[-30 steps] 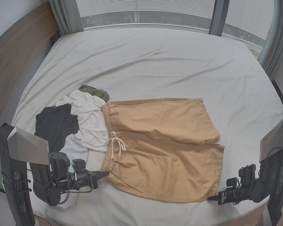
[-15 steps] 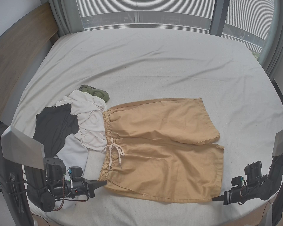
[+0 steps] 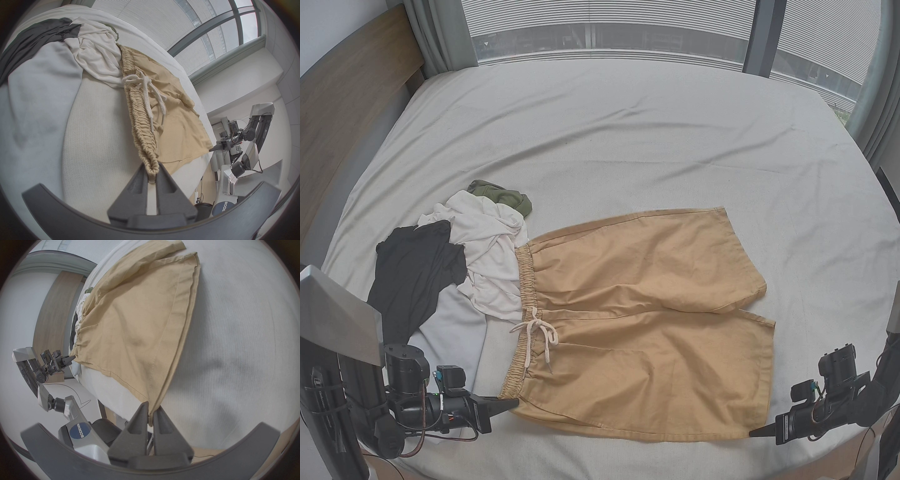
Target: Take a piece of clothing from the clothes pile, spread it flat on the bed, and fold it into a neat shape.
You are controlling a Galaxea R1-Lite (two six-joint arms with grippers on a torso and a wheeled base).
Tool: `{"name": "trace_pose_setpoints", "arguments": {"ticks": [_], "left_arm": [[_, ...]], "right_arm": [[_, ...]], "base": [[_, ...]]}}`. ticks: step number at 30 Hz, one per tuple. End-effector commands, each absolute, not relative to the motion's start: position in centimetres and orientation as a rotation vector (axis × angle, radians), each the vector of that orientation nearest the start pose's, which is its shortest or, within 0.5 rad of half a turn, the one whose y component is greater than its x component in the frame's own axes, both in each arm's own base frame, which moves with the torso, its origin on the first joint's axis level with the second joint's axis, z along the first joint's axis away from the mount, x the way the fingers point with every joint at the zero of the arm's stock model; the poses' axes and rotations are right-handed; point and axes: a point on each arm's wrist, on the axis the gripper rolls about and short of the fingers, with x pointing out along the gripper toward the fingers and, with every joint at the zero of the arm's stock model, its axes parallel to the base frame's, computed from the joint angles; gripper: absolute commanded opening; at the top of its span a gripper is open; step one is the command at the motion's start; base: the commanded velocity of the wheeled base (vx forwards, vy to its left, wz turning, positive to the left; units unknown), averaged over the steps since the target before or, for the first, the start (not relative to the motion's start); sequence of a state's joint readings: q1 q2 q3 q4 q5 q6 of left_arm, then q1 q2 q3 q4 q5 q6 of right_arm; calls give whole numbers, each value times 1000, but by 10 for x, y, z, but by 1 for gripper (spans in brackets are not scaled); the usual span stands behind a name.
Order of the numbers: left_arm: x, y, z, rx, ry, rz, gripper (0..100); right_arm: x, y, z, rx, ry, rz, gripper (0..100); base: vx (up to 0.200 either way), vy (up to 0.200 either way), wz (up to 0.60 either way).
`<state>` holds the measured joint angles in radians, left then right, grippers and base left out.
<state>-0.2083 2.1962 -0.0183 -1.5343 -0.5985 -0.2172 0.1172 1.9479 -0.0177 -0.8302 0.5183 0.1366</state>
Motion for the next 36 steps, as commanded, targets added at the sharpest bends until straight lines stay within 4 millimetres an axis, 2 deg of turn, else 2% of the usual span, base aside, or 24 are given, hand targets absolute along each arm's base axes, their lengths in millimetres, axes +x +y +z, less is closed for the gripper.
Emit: {"name": "trace_pose_setpoints", "arguments": {"ticks": [1,8,14,18,27,36], "left_arm": [[203,-58,-4,-332,770,-706,0],[196,-57,-9,-335,868,-695,0],[185,-56,-4,-336,928,-734,0],[181,-55,0,-333,950,-746,0],[171,-50,-7,-297,1040,-746,0],[171,-51,12,-303,939,-809,0]], "right_arm": [[155,31,6,336,1129,503,0],[151,31,6,336,1159,503,0],[148,32,6,335,1182,502,0],[142,34,10,327,1202,515,0],[124,35,25,309,1211,537,0],[125,34,29,308,1166,541,0]], "base": [[0,0,0],[0,0,0],[0,0,0],[0,0,0],[0,0,0],[0,0,0]]}}
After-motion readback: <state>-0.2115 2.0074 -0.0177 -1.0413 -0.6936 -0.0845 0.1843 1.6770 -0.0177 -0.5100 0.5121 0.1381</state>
